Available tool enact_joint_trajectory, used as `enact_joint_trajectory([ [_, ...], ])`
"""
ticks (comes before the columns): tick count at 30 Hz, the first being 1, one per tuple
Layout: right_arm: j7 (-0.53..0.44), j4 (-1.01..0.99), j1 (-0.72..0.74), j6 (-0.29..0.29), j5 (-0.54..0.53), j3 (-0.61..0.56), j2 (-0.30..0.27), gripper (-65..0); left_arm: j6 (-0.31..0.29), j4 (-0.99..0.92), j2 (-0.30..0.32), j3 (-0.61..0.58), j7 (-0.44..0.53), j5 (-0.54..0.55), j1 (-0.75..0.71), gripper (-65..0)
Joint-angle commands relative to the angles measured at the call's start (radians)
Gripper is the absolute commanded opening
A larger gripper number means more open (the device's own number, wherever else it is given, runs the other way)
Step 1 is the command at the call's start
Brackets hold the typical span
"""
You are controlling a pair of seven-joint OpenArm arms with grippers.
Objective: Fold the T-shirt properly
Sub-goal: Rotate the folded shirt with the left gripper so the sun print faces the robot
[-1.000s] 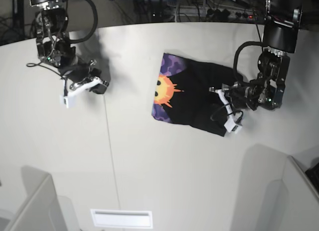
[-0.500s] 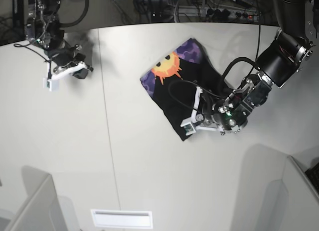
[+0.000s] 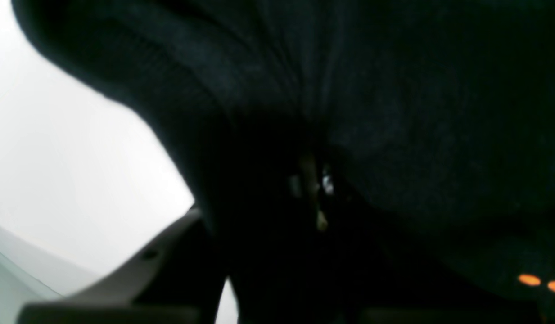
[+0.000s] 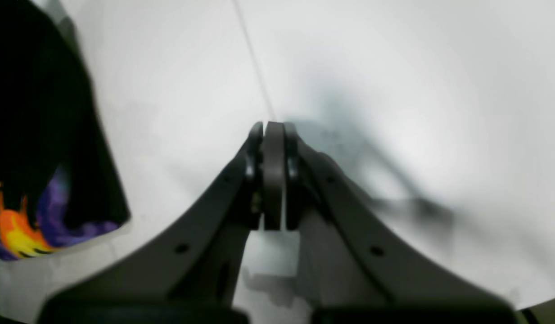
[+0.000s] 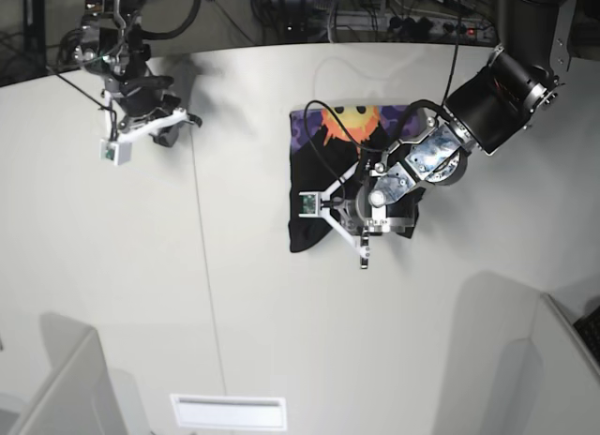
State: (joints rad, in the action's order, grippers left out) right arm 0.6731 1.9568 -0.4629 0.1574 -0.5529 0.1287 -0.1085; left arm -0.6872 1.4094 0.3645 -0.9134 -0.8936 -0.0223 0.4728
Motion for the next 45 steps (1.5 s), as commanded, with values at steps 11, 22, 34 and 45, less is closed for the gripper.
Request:
enact_joint_trajectory([
  [11, -0.022, 0.019, 0.005, -0.006, -0.009, 0.004, 0.003, -65.0, -0.011, -0.018, -0.042, -0.006, -0.006, -0.009, -0.004, -65.0],
  [22, -0.017, 0.020, 0.008, -0.006, -0.008, 0.002, 0.020, -65.0, -0.011, -0.017, -0.040, -0.003, -0.008, -0.015, 0.008, -58.3],
  [34, -0.017, 0.020, 0.003, -0.006, -0.008, 0.001, 0.020, -65.0, -0.011, -0.008, -0.040, 0.003, -0.009, -0.017, 0.063, -10.7],
  [45, -0.017, 0.020, 0.003, -0.006, -0.008, 0.001, 0.020, -65.0, -0.011, -0.005, -0.040, 0.006, -0.011, -0.008, 0.169, -7.2],
])
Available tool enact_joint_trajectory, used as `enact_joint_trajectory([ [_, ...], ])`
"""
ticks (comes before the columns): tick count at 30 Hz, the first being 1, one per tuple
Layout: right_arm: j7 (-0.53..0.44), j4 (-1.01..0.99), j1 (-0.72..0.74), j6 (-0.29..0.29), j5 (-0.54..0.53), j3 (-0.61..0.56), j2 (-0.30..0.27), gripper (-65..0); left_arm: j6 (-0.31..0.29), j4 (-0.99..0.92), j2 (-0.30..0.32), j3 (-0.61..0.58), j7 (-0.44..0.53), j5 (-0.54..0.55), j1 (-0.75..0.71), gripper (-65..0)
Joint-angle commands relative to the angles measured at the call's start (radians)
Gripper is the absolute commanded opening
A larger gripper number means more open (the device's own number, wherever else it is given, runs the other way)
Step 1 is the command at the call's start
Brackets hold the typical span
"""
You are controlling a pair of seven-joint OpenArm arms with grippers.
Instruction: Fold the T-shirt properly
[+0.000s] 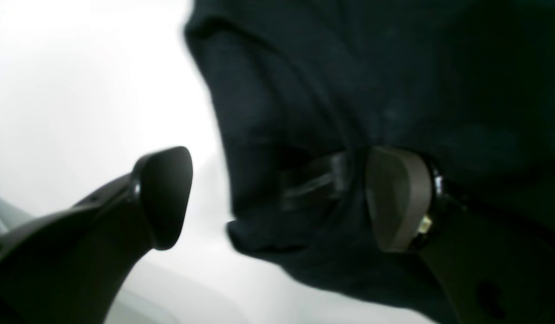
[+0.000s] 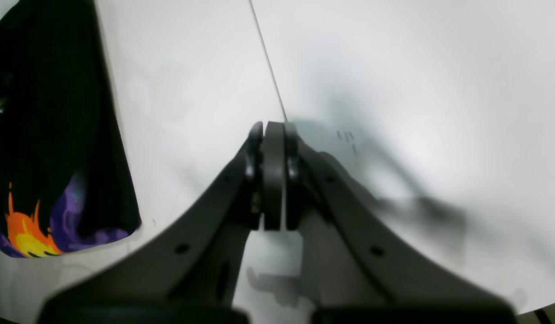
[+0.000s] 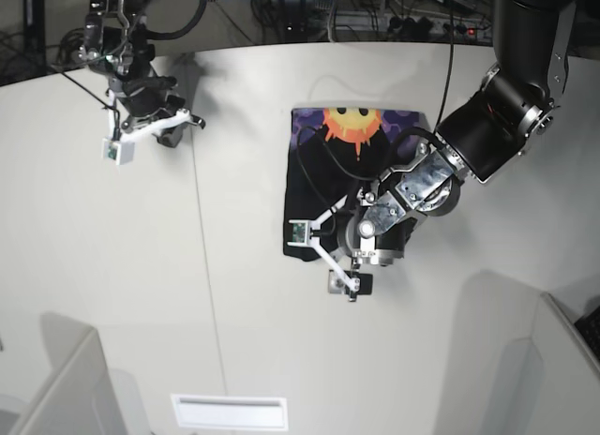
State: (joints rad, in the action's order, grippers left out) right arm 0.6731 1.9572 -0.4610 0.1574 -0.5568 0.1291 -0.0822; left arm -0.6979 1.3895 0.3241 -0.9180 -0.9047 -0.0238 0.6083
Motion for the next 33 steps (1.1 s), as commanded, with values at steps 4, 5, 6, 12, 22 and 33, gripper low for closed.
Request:
enact_joint_trajectory([
  [4, -0.017, 0.020, 0.001, -0.006, -0.004, 0.001, -0.006, -65.0, 0.000, 0.083, 0.002, 0.037, 0.000, -0.005, 0.042, -7.7],
  [5, -0.017, 0.020, 0.001, -0.006, -0.004, 0.001, -0.008, -65.0, 0.000, 0.106, 0.002, 0.066, -0.017, -0.008, 0.037, -7.7],
  [6, -0.017, 0.020, 0.001, -0.006, -0.004, 0.001, -0.009, -65.0, 0.000, 0.130, 0.000, 0.099, -0.043, -0.005, 0.035, -7.7],
  [12, -0.023, 0.040, -0.005, -0.011, 0.004, 0.001, -0.027, -65.0, 0.000, 0.356, 0.031, 0.323, -0.086, -0.006, -0.041, -8.1],
  [22, -0.200, 0.057, -0.103, -0.012, 0.004, -0.001, -0.112, -65.0, 0.000, 0.574, 0.050, 0.735, 0.062, -0.012, -0.446, -65.0],
  [33, -0.430, 0.064, -0.322, -0.012, 0.010, -0.062, -0.252, -65.0, 0.000, 0.603, 0.045, 1.008, 0.378, -0.005, -0.913, -65.0],
])
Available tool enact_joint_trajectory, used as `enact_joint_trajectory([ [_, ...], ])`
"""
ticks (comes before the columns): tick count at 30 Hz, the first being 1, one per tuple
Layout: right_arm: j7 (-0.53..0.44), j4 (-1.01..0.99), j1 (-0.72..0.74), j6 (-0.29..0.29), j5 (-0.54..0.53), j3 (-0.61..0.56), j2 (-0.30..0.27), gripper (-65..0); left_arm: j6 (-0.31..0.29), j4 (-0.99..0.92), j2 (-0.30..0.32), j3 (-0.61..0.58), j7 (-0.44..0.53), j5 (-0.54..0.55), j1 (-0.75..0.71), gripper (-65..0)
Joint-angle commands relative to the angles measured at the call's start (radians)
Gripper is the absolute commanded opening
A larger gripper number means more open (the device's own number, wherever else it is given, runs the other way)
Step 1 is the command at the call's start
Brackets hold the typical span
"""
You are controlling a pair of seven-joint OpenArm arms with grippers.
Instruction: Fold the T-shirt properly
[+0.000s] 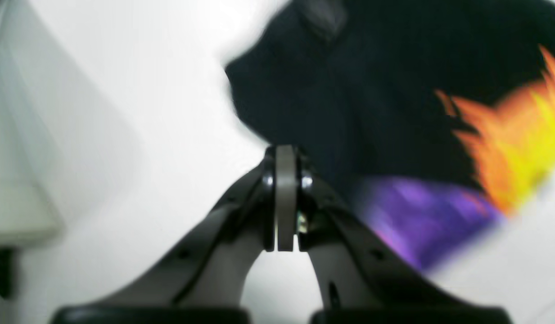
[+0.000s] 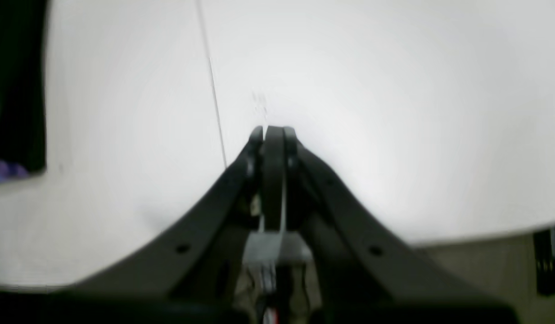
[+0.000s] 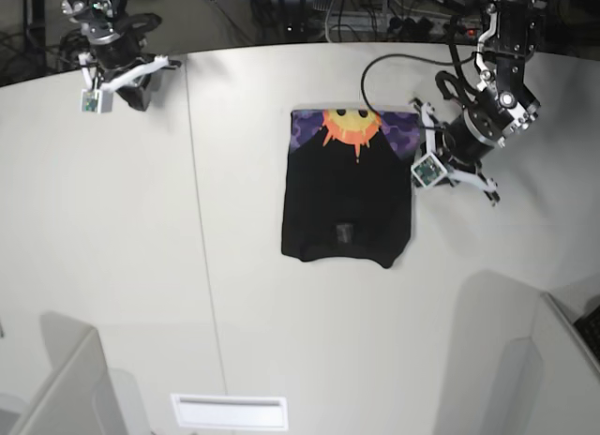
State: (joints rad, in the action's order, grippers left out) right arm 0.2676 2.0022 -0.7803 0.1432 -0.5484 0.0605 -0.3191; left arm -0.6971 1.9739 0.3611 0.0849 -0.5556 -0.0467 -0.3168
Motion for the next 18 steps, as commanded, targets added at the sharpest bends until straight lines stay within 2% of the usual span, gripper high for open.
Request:
enact_joint_trajectory([
  [1, -0.038, 0.019, -0.023, 0.002, 0.023, 0.006, -0.028, -65.0, -0.001, 0.018, 0.009, 0.009, 0.065, 0.020, -0.026, -65.0],
  [5, -0.058, 0.019, -0.080, 0.002, 0.138, 0.006, -0.030, -65.0, -0.001, 0.014, 0.009, 0.011, 0.157, 0.020, -0.123, -65.0],
  [9, -0.101, 0.019, -0.166, 0.002, 0.259, 0.006, -0.028, -65.0, -0.001, 0.015, 0.005, 0.009, 0.157, 0.018, -0.198, -65.0],
  [18, -0.124, 0.016, -0.354, 0.002, 0.287, -0.003, -0.028, -65.0, -0.001, 0.014, 0.009, -0.003, 0.156, 0.009, -0.439, -65.0],
])
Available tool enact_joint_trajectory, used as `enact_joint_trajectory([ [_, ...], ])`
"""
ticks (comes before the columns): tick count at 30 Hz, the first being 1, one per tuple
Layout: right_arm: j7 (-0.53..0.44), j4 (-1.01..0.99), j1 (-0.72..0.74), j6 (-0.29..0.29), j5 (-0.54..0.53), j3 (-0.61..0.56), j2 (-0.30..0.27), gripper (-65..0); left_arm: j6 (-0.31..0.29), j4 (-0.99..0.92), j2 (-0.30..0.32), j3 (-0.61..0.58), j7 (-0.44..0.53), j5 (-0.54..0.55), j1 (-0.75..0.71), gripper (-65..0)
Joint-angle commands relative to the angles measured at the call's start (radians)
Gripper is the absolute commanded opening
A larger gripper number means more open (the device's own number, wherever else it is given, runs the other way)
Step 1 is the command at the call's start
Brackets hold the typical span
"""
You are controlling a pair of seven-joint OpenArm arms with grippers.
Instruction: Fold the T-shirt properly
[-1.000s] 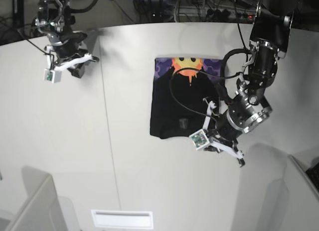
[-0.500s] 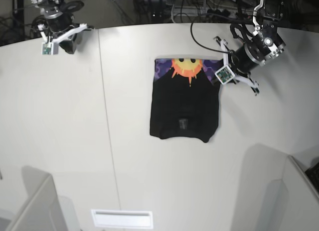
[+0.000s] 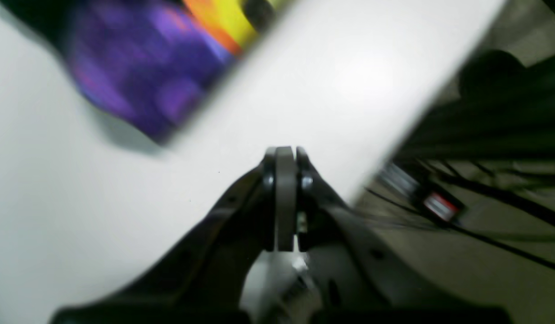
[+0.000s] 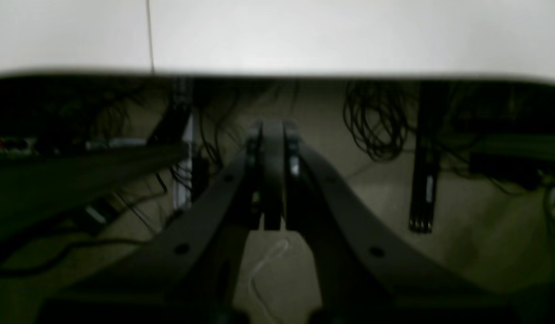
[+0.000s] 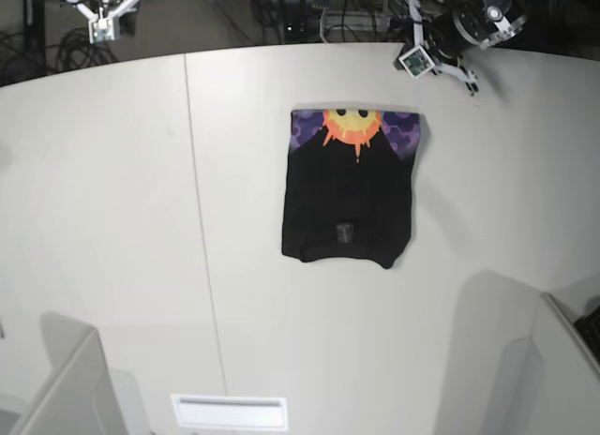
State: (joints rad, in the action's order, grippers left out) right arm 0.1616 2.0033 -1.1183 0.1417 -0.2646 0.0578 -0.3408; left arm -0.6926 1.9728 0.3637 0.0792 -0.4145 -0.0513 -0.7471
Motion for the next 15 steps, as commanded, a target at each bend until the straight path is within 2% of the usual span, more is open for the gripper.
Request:
enact_joint_trajectory([
  [1, -0.007, 0.014, -0.032, 0.003, 0.004, -0.023, -0.007, -65.0, -0.006, 0.013, 0.007, 0.001, 0.015, 0.014, -0.038, -65.0],
  [5, 0.143, 0.009, -0.053, 0.003, 0.006, -0.121, -0.016, -65.0, -0.006, -0.019, 0.001, 0.000, 0.015, 0.014, -0.117, -65.0],
  [9, 0.306, 0.000, -0.024, 0.003, 0.006, -0.230, -0.017, -65.0, -0.006, -0.109, -0.021, 0.000, 0.015, 0.021, -0.128, -65.0],
  [12, 0.353, -0.066, 0.024, 0.003, 0.006, -0.293, -0.017, -65.0, 0.046, -0.194, -0.042, -0.012, 0.016, 0.021, -0.121, -65.0],
  [15, 0.385, -0.183, 0.099, 0.003, 0.006, -0.333, -0.017, -65.0, 0.073, -0.298, -0.041, -0.081, 0.018, 0.021, -0.087, -65.0],
])
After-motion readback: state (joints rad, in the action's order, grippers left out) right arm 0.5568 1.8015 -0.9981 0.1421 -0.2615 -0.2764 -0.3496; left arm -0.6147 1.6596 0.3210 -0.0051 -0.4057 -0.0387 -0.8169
